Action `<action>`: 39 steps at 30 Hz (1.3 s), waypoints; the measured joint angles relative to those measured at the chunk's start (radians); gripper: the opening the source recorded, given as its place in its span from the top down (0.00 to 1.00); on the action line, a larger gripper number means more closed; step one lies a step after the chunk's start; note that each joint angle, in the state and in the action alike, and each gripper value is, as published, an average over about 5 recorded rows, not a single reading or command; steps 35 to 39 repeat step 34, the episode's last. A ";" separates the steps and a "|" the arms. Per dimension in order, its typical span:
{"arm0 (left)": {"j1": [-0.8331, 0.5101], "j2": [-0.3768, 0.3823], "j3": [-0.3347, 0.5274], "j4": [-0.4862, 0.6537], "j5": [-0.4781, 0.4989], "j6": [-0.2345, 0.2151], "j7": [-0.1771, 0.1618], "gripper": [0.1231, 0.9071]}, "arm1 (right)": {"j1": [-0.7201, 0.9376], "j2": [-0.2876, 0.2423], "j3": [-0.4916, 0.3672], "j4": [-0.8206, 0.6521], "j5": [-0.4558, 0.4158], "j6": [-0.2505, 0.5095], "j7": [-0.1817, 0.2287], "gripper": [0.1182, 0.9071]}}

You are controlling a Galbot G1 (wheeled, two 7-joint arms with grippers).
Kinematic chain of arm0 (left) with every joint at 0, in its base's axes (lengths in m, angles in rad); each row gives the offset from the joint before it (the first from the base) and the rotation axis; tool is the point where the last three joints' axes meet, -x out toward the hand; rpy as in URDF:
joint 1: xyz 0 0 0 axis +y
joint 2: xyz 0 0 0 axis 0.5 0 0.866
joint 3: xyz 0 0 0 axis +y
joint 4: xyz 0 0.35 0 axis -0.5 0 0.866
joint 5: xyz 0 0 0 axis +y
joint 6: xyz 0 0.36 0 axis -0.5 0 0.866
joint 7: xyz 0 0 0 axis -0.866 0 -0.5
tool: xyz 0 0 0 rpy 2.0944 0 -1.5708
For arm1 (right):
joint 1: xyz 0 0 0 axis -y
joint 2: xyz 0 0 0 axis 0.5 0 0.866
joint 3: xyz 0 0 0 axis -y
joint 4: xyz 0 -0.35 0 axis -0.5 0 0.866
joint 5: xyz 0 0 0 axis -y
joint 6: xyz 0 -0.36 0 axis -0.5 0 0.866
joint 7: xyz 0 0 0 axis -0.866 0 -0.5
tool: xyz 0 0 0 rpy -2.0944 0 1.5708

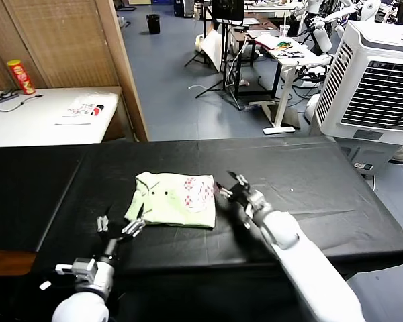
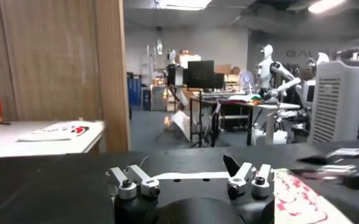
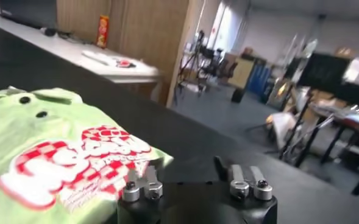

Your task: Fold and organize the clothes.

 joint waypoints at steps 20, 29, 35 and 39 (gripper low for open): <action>0.338 0.058 -0.077 -0.179 -0.045 0.058 -0.089 0.14 | -0.910 0.035 0.342 0.723 0.095 -0.093 0.381 0.14; 0.438 0.073 -0.144 -0.213 -0.096 0.100 -0.082 0.14 | -1.080 0.050 0.393 0.809 0.116 -0.122 0.454 0.14; 0.455 0.073 -0.159 -0.217 -0.106 0.103 -0.081 0.14 | -1.105 0.051 0.398 0.817 0.116 -0.123 0.456 0.14; 0.455 0.073 -0.159 -0.217 -0.106 0.103 -0.081 0.14 | -1.105 0.051 0.398 0.817 0.116 -0.123 0.456 0.14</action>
